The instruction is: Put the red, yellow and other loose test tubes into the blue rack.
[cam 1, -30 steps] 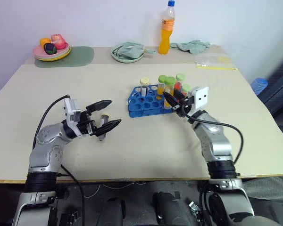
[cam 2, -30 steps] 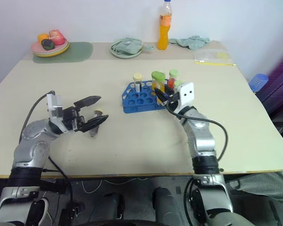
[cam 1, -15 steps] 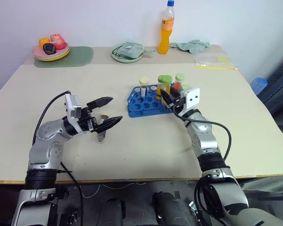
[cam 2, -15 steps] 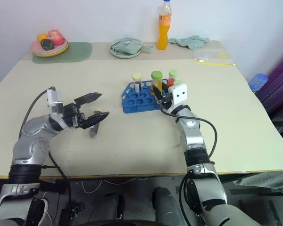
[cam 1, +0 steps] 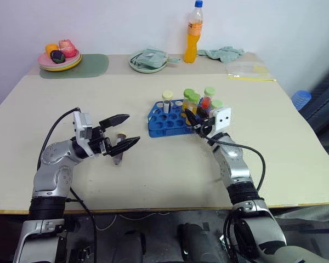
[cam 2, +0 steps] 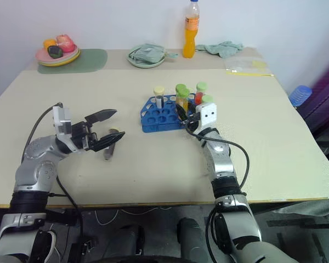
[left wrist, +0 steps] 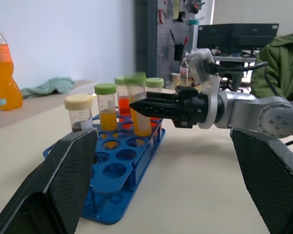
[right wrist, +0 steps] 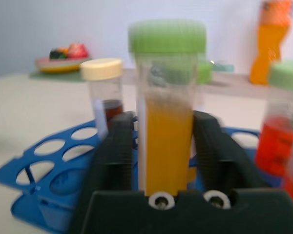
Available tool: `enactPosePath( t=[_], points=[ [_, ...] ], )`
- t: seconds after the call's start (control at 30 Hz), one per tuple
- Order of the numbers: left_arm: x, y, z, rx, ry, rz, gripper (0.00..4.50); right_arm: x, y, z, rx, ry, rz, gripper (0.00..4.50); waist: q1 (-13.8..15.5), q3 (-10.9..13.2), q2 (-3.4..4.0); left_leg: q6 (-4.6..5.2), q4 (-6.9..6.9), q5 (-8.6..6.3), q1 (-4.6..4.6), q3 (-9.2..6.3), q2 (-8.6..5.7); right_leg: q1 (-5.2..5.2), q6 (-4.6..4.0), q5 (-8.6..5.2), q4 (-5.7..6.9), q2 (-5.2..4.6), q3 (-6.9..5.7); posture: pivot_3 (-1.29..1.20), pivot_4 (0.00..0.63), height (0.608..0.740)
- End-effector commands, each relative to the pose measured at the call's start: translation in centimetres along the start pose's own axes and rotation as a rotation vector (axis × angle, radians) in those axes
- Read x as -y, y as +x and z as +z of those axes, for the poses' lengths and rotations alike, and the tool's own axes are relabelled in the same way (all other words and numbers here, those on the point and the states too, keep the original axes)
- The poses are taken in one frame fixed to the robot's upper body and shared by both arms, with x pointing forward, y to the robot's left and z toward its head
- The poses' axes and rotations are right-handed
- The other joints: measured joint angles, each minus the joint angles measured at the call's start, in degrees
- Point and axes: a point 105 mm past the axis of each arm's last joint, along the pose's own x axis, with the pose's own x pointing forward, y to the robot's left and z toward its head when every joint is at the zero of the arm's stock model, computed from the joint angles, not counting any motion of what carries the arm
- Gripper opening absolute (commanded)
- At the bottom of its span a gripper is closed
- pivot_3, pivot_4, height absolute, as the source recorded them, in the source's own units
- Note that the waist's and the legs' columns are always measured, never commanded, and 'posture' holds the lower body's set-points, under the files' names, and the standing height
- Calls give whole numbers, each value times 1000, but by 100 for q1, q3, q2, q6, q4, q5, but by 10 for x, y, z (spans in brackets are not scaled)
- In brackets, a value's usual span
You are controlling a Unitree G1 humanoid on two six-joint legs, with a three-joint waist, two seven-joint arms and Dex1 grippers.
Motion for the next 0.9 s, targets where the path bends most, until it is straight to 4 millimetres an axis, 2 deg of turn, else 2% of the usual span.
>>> enactPosePath(
  t=[0.03,0.07,0.2,0.33,0.47,0.67,0.77,0.8,0.9],
  points=[
    [-5,-5,6,8,37,11,4500,4,3,23,67,-54,15,4268,0,0,0,0,0,0,0,0,0,0,0,0,0,0,0,0,150,740],
    [-5,-6,5,6,37,10,4500,4,0,28,81,-68,28,4461,0,0,0,0,0,0,0,0,0,0,0,0,0,0,0,0,150,740],
    [-5,-12,3,4,34,16,4500,-2,-15,45,104,-82,129,4461,20,0,0,0,0,0,-3,-1,-1,0,0,0,-2,-2,-1,0,150,740],
    [-5,-16,3,2,37,21,4500,0,-36,45,25,-97,187,4461,15,0,1,0,0,0,-1,-1,0,1,0,0,-1,-1,-2,0,150,740],
    [-3,-16,7,-12,57,29,4500,6,-69,67,2,-106,295,4461,20,1,1,0,1,0,-2,0,-1,2,0,-1,-3,-2,-1,0,150,740],
    [-7,-20,16,-38,67,50,4500,3,-112,93,-119,-157,570,4461,11,0,-1,1,2,-1,6,-1,0,10,0,-2,-9,2,-1,0,150,740],
    [-9,-20,20,-66,71,64,4500,-2,-145,103,-298,-48,775,4461,36,5,-2,2,2,-1,2,-4,0,12,0,-5,-11,1,-3,0,150,740],
    [-8,-20,21,-77,82,63,4500,1,-151,110,-332,-29,808,4461,39,5,-2,2,3,-1,2,-4,0,12,-1,-6,-14,0,-3,0,150,740],
    [-14,-26,22,-125,113,116,4500,12,-145,126,-333,-104,796,4461,4,4,-7,2,5,-1,6,-1,0,17,-14,-13,-16,0,-2,0,150,740]
  ],
)
